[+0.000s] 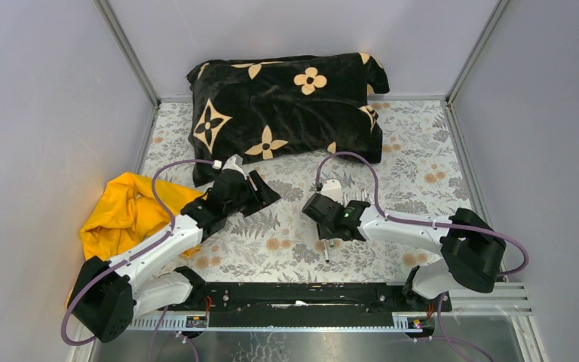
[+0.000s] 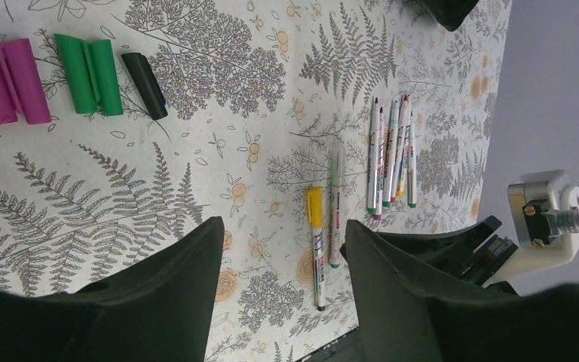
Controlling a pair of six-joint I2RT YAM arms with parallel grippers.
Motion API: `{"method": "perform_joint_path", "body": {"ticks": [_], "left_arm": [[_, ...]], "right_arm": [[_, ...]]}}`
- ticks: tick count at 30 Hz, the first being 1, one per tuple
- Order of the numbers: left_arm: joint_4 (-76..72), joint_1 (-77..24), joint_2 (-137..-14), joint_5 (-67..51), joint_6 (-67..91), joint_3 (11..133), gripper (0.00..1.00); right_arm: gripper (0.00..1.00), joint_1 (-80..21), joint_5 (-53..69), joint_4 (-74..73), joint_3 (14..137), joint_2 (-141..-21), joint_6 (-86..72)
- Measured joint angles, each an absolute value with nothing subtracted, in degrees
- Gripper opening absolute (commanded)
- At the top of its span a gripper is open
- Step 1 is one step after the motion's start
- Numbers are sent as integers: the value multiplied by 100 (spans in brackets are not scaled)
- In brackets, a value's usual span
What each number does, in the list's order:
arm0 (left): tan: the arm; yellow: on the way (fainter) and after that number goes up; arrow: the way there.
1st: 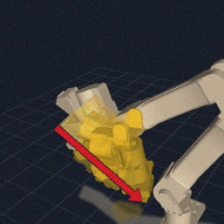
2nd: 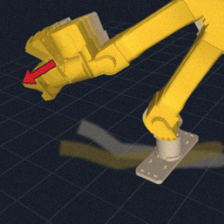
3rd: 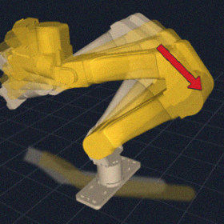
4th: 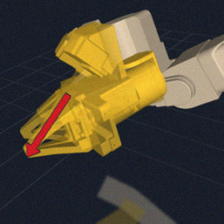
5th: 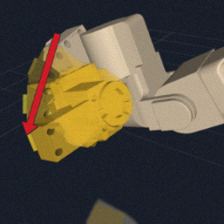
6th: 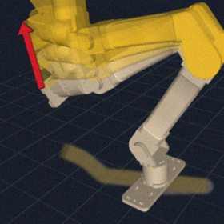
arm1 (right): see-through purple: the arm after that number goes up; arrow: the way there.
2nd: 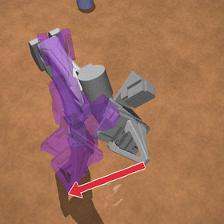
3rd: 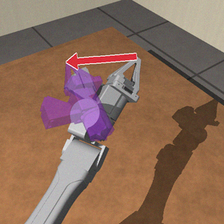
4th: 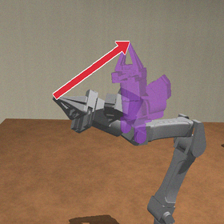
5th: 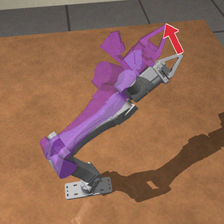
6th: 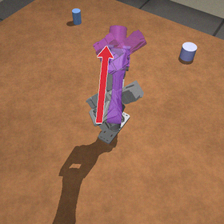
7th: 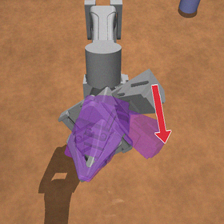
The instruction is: Open the pen caps
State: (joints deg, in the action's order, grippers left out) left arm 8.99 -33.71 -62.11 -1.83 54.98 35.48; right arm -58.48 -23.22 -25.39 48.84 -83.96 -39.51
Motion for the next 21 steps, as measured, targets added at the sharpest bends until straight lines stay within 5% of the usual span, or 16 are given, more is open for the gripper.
{"method": "perform_joint_path", "body": {"ticks": [21], "left_arm": [[904,-3371,-6211,-154,5498,3548,68]], "right_arm": [[36,-5603,-2370,-2379,4657,-8908,-4016]]}}
